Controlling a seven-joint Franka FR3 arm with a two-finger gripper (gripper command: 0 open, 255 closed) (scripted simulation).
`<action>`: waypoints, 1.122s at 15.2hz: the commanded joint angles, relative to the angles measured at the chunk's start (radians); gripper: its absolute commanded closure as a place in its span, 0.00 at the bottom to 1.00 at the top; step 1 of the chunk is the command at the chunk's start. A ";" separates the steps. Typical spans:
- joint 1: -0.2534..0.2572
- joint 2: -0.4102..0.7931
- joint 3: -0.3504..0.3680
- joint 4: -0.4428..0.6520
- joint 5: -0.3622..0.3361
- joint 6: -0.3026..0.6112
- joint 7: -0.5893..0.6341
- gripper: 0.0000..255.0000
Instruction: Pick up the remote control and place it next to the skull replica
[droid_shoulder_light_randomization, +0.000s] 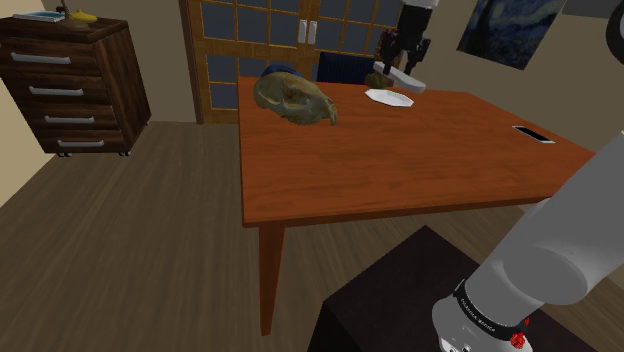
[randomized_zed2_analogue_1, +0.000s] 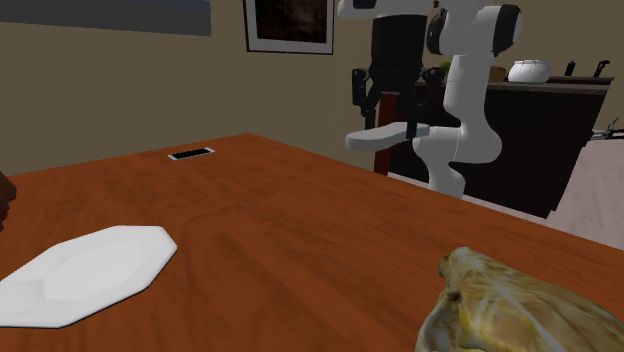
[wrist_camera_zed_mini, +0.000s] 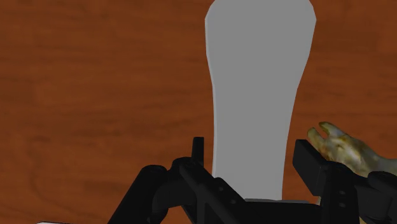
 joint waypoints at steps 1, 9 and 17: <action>0.002 -0.008 0.002 -0.033 -0.002 0.026 0.005 1.00; 0.001 -0.027 0.003 -0.162 -0.008 0.137 0.009 1.00; 0.000 -0.031 0.002 -0.274 -0.010 0.245 0.008 1.00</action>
